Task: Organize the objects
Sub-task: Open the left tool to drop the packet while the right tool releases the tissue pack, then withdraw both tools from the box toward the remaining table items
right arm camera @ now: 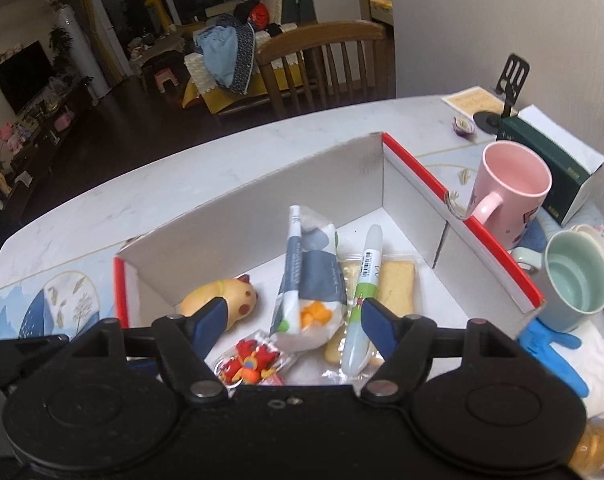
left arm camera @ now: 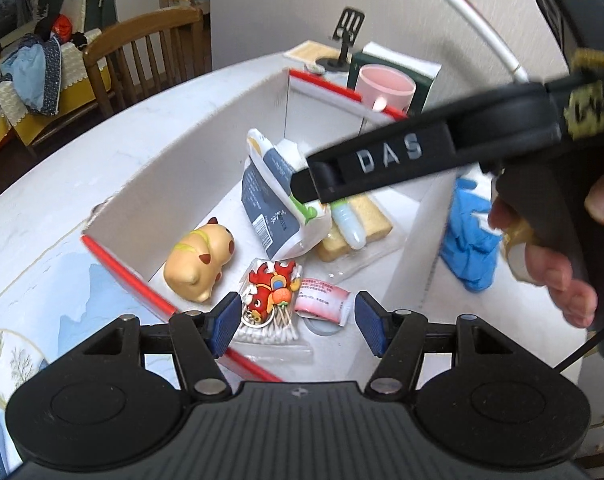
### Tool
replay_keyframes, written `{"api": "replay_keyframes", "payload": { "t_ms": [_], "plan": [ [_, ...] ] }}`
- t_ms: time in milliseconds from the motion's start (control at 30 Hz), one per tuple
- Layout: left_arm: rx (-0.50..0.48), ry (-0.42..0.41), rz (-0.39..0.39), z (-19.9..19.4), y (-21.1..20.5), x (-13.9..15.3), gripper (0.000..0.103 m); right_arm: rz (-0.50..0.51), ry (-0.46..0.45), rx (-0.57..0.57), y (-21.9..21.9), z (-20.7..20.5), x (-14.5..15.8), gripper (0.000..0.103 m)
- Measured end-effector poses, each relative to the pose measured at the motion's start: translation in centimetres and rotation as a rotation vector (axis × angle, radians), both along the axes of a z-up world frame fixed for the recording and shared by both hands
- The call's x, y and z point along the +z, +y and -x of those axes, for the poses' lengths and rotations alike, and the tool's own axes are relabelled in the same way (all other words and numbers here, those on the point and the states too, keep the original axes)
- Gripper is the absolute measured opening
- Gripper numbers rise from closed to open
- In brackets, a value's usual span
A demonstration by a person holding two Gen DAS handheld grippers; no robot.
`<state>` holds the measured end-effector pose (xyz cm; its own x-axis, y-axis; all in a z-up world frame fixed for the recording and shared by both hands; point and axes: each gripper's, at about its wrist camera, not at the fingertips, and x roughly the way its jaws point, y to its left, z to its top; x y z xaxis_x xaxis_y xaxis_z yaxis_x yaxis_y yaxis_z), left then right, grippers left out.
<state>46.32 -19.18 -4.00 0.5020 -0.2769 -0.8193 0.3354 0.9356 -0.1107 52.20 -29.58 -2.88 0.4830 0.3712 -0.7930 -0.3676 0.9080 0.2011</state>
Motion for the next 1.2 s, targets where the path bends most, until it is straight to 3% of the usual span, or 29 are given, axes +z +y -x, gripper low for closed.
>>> {"api": "replay_keyframes", "payload": {
  "t_ms": [300, 533, 600, 867, 1033, 1100, 1200],
  "plan": [
    [0.024, -0.042, 0.084, 4.1, 1.9, 2.8, 0.061, -0.017, -0.037, 0.045, 0.1, 4.6, 2.4, 0.075],
    [0.023, -0.087, 0.094, 8.2, 3.7, 4.4, 0.061, -0.033, -0.064, 0.083, 0.5, 8.2, 4.0, 0.08],
    [0.038, -0.096, 0.103, 9.2, 4.6, 4.8, 0.065, -0.041, -0.071, 0.09, 0.8, 9.3, 4.3, 0.082],
    [0.086, -0.143, 0.116, 13.2, 8.3, 6.0, 0.065, -0.037, -0.135, 0.142, 2.7, 14.1, 5.6, 0.098],
    [0.145, -0.147, 0.125, 15.6, 11.4, 6.4, 0.066, -0.084, -0.119, 0.167, 4.2, 16.7, 5.9, 0.102],
    [0.168, -0.153, 0.13, 16.6, 12.7, 6.4, 0.078, -0.091, -0.117, 0.179, 4.9, 17.8, 5.7, 0.102],
    [0.193, -0.191, 0.129, 18.3, 14.3, 6.6, 0.082, -0.076, -0.129, 0.199, 6.1, 19.3, 5.5, 0.102]
  ]
}}
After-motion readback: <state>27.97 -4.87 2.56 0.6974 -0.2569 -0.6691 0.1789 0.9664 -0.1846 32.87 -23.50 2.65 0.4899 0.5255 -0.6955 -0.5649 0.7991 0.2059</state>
